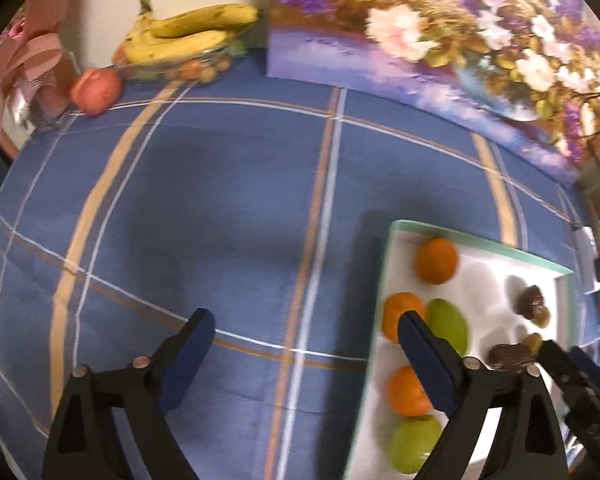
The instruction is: Organize fruits
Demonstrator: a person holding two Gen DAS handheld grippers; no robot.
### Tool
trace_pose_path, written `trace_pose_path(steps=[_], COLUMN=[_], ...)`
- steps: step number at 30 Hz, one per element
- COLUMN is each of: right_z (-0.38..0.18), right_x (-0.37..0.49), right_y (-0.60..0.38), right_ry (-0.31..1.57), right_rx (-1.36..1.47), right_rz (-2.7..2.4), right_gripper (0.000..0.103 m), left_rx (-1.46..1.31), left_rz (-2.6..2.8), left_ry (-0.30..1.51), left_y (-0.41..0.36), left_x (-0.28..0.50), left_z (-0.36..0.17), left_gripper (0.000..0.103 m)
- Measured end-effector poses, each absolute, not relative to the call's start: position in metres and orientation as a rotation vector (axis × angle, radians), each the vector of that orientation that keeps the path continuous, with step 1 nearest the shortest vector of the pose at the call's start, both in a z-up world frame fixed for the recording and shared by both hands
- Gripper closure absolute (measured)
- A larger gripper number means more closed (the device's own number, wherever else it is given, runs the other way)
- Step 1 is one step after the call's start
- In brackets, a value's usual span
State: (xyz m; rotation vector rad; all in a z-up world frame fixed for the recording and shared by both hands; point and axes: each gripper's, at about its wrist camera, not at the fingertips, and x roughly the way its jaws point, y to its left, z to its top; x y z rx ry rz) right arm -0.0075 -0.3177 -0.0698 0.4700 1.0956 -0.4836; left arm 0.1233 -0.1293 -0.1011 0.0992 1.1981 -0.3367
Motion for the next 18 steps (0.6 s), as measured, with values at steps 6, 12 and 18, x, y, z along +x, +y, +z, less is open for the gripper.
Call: trace_pose_path(steps=[6,12,18], right_z=[-0.067,-0.061,-0.055], right_x=[-0.007,-0.004,-0.005], right_y=[-0.318,-0.313,-0.304], right_ry=[1.076,1.055,1.048], right_rx=[0.454,0.422,0.414], right_rz=[-0.498,-0.496,-0.486], right_gripper=[0.013,0.012,0.012], left_rx=[0.113,0.144,0.115], left_rz=[-0.311,-0.338,-0.389], left_ry=[1.188,1.138,1.050], left_y=[-0.116,-0.112,-0.107], left_x=[0.125,0.124,0.114], left_z=[-0.109,-0.098,-0.075], left_gripper=[0.000,0.000,0.000])
